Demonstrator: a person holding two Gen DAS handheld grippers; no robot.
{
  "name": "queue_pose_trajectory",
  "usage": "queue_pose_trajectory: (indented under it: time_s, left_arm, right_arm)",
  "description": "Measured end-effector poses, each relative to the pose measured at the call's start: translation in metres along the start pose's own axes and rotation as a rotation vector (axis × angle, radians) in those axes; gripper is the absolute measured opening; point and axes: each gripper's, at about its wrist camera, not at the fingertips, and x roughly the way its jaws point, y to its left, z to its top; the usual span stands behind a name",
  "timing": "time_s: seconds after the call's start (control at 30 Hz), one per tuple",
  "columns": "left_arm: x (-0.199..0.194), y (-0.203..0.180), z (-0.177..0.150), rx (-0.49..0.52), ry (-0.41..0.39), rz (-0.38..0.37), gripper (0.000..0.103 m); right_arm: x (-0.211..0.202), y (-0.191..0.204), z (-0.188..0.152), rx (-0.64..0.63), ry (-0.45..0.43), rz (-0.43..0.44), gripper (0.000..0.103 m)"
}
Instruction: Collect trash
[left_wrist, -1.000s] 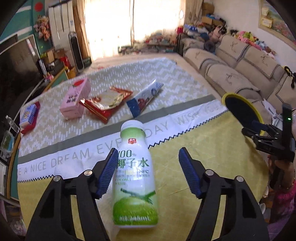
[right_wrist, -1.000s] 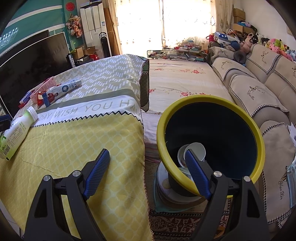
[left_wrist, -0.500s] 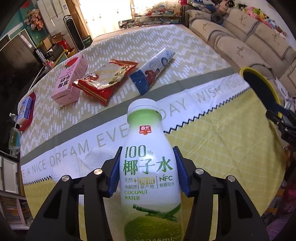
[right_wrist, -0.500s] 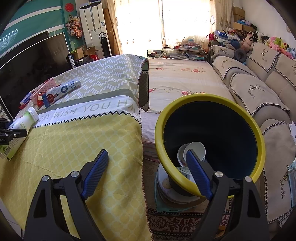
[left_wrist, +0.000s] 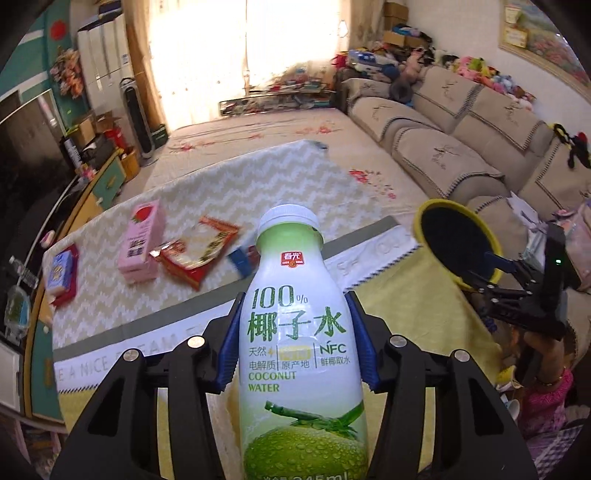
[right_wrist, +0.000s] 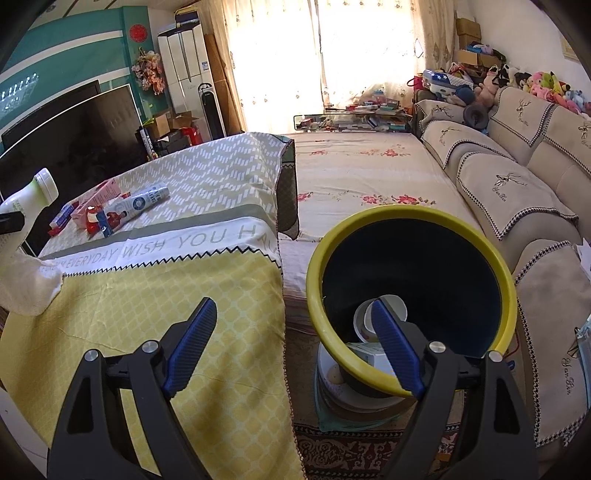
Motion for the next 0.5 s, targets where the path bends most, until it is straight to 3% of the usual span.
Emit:
queue_pose_trajectory:
  time_s: [0.1,0.33,0.4,0.5]
  left_arm:
    - [-0.002,-0.018,0.011,0.015,-0.007,-0.06,0.052]
    - [-0.02,-0.04,0.04,0.037,-0.054,-0.099,0.052]
    - [-0.029,-0.045,0.049,0.035,-0.066,-0.119,0.052]
    - [-0.038,-0.052,0.059,0.044,-0.081,-0.132,0.052]
  right_arm:
    - [-0.004,-0.004,0.0,0.009,-0.005,0.004,0.081]
    - [-0.009,0.006,-0.001,-0.039,-0.019,0.069,0.081]
    - [-0.012,0.012,-0.002,-0.054,-0.027,0.148,0.081]
    - [-0.028,0.031,-0.004,-0.102,-0.079,0.345,0.081]
